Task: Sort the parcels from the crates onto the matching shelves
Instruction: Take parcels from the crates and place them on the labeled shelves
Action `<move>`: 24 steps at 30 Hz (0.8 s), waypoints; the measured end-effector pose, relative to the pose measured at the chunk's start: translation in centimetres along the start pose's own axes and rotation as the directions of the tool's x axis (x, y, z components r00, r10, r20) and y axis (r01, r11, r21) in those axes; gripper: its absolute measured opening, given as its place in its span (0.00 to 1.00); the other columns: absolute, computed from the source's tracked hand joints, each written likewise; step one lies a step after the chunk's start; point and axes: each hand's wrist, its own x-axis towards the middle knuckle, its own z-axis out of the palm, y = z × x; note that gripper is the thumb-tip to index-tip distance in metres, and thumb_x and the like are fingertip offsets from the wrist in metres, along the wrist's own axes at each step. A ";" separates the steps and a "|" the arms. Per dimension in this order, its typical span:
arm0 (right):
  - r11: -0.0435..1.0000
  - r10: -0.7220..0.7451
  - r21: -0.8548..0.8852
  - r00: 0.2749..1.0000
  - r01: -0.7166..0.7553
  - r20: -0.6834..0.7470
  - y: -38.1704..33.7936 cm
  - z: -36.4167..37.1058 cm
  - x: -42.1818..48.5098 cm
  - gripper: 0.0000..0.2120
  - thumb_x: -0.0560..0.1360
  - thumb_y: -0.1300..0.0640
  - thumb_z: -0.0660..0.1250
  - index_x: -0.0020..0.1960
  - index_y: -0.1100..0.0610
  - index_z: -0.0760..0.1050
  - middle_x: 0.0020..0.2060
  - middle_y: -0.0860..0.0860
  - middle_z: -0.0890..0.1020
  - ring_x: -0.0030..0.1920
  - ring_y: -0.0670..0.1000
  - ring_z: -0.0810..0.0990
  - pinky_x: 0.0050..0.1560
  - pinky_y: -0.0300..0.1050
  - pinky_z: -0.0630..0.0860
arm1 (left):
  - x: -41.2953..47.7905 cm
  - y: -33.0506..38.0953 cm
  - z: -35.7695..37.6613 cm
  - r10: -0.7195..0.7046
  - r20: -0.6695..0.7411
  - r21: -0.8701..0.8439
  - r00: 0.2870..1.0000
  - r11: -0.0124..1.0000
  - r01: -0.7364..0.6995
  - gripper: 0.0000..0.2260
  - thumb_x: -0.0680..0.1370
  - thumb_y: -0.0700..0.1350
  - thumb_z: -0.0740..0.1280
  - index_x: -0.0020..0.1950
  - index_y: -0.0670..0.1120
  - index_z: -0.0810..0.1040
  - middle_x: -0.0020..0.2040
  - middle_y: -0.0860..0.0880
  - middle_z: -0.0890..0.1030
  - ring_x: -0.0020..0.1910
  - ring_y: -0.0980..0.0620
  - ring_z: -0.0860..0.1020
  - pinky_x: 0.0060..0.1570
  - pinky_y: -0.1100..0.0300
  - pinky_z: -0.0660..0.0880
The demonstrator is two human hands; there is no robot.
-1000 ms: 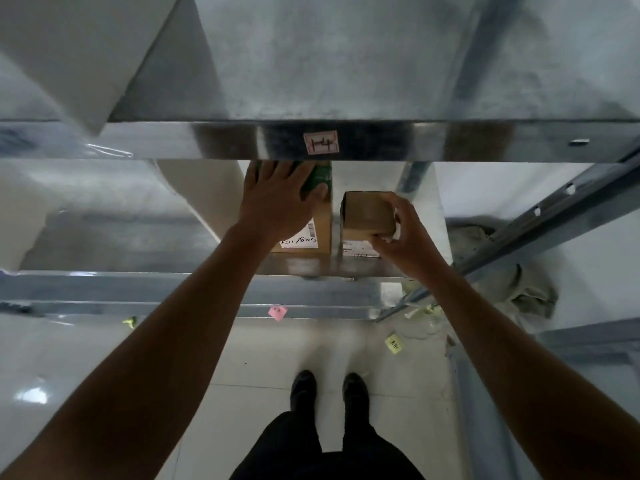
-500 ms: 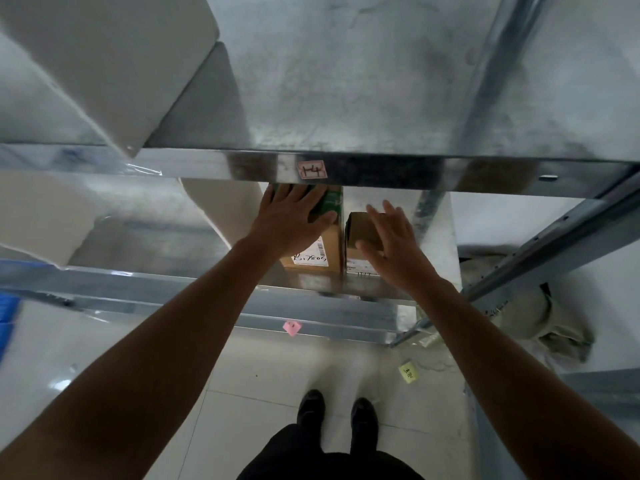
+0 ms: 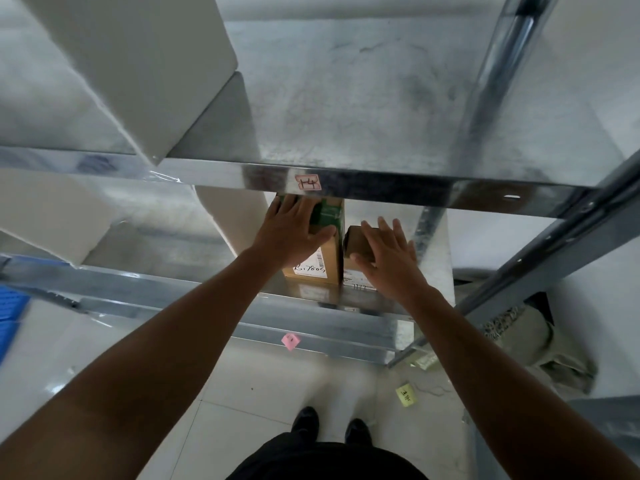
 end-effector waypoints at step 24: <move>0.815 -0.556 0.020 0.774 0.579 0.303 -22.8 12.8 -10.4 0.30 0.85 0.36 0.48 0.84 0.44 0.52 0.84 0.51 0.54 0.84 0.54 0.44 0.82 0.57 0.40 | -36.9 -5.7 0.5 -0.742 -0.024 -0.198 0.670 0.661 0.724 0.34 0.80 0.71 0.45 0.84 0.58 0.53 0.84 0.54 0.46 0.82 0.48 0.37 0.80 0.39 0.42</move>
